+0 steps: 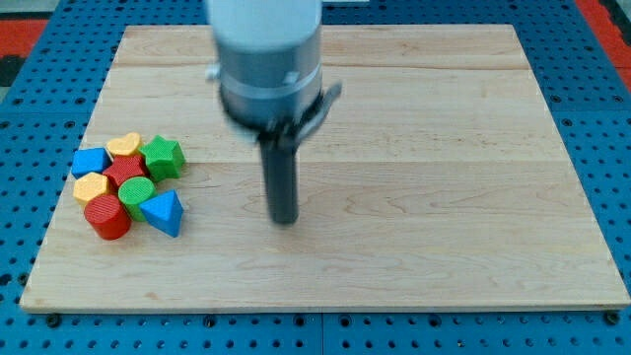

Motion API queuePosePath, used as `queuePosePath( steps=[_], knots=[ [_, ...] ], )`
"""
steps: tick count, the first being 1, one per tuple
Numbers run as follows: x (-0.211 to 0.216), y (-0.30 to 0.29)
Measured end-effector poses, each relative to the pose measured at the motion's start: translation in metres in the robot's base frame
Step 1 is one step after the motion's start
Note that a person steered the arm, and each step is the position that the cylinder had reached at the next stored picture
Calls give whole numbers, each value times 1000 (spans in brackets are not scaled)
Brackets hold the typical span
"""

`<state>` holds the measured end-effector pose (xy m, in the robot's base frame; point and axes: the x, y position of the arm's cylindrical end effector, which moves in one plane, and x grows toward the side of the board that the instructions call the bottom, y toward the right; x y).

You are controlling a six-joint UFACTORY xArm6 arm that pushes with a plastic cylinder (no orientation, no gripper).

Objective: Separate the yellow hexagon and green circle from the group of blocks

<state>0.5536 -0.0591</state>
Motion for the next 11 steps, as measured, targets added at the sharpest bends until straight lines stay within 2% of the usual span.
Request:
queuePosePath(
  steps=[1,2,3,5,7,8,9,10,11],
  knots=[
    [45,-115],
    [-4,-230],
    [-40,-237],
    [-58,-125],
    [-56,-122],
    [-56,-60],
    [-68,-24],
    [-105,-32],
    [-112,17]
  ],
)
